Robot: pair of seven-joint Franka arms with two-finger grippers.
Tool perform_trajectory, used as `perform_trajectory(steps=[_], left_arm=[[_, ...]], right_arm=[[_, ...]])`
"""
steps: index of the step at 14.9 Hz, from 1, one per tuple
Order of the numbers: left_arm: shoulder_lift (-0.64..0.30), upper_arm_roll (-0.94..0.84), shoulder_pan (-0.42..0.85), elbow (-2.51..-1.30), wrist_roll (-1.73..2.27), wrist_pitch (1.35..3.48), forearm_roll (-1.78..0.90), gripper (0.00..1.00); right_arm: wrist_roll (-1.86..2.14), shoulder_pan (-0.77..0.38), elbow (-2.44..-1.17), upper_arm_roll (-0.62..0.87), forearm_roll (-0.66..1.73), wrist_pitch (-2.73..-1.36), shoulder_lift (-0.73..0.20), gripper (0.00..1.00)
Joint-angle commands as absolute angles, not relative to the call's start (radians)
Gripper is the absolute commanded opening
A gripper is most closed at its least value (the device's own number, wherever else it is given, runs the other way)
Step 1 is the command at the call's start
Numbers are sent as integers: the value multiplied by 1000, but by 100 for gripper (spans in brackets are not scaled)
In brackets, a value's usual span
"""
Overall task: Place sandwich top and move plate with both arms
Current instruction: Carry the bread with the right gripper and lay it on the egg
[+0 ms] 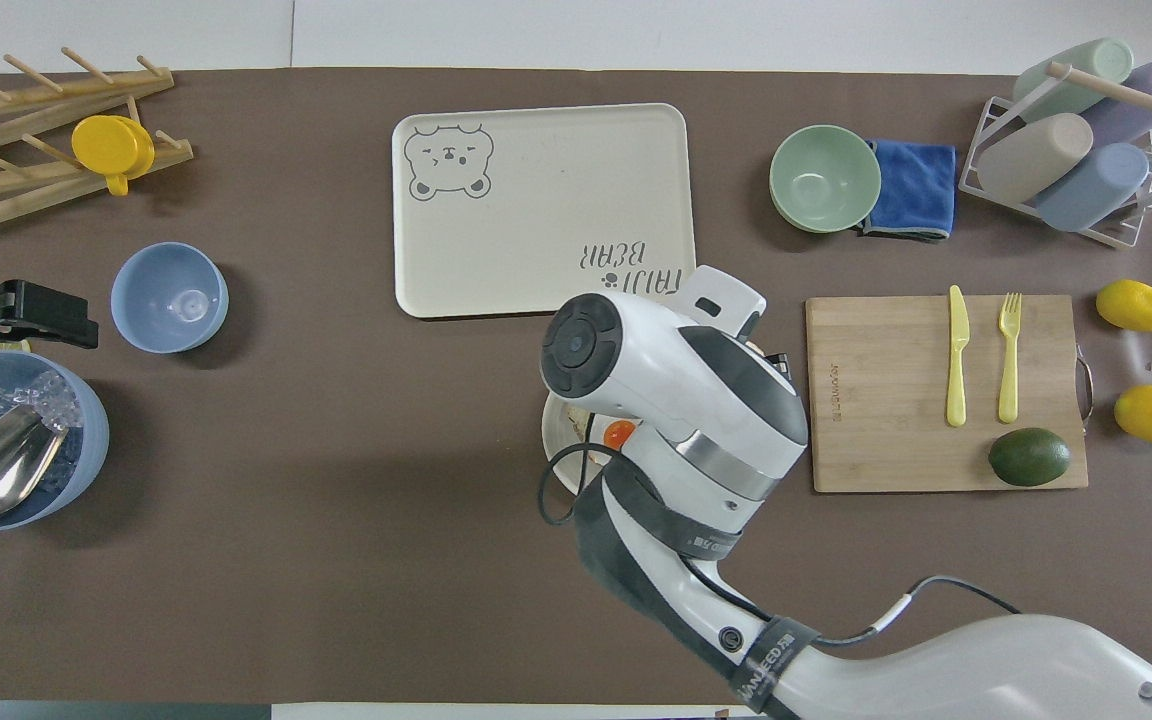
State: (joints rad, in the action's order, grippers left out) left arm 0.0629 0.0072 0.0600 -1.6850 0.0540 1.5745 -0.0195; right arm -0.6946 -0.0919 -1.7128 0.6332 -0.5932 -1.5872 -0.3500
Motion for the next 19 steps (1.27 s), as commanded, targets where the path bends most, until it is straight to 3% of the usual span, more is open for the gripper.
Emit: perform_trajectory(steps=[1, 16, 19], left_arm=[[83, 8, 58, -1703, 51, 1571, -5, 100], [83, 8, 58, -1701, 51, 1571, -5, 100], [83, 8, 58, -1703, 51, 1569, -5, 100]], right_arm=[[-681, -165, -1649, 641, -588, -1574, -408, 0], [-856, -178, -1830, 660, -577, -1851, -407, 0], [-861, -178, -1838, 661, -577, -1861, -407, 14]])
